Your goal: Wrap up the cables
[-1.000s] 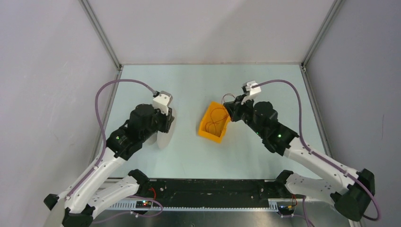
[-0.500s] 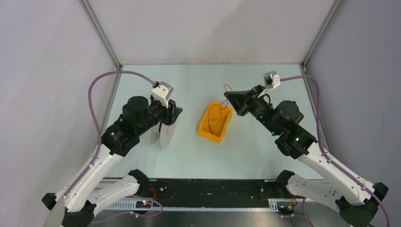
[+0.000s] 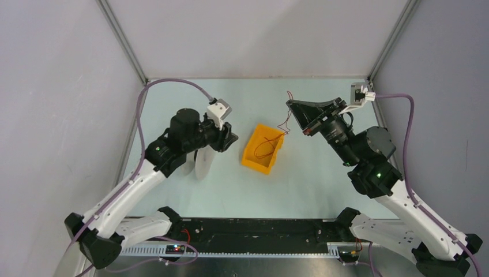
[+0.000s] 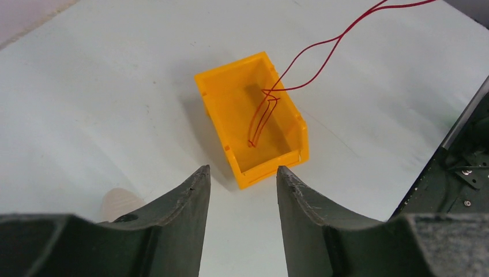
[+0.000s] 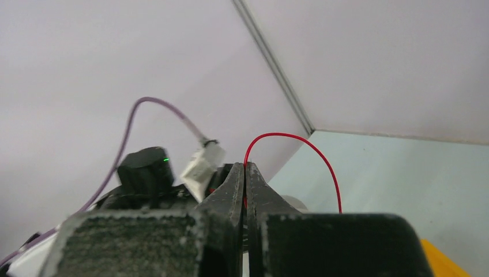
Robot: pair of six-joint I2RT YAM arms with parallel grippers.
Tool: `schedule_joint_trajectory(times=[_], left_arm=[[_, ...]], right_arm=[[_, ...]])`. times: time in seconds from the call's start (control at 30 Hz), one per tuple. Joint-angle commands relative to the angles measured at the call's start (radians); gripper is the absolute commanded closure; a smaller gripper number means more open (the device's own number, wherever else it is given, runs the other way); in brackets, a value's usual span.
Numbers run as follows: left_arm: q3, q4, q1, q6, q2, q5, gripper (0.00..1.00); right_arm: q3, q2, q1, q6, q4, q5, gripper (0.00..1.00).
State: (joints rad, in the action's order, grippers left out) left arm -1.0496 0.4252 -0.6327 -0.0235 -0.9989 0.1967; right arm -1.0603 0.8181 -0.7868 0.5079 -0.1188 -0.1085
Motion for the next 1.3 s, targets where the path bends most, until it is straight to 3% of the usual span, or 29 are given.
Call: schedule_joint_trajectory(times=[0.0,0.13,0.57,0.97,1.27], left_arm=[[-0.044,-0.074,-0.004,0.008,-0.073,0.062,0.50],[-0.034,-0.147,-0.016,0.056,-0.136,0.168,0.51],[0.205,-0.465,-0.106,-0.025,-0.169,0.130,0.48],[0.188,-0.560,-0.187,-0.128,-0.277,0.126,0.44],[0.189,-0.639,-0.226,-0.079,-0.375,0.177,0.44]], right_arm=[[-0.041,-0.022,0.005,-0.017,-0.055,0.134,1.00],[-0.041,-0.036,0.005,0.007,-0.045,0.098,1.00],[-0.063,-0.076,0.006,0.061,-0.133,-0.078,1.00],[-0.111,-0.079,0.006,0.107,-0.157,-0.113,1.00],[-0.112,-0.097,0.004,0.109,-0.142,-0.136,1.00]])
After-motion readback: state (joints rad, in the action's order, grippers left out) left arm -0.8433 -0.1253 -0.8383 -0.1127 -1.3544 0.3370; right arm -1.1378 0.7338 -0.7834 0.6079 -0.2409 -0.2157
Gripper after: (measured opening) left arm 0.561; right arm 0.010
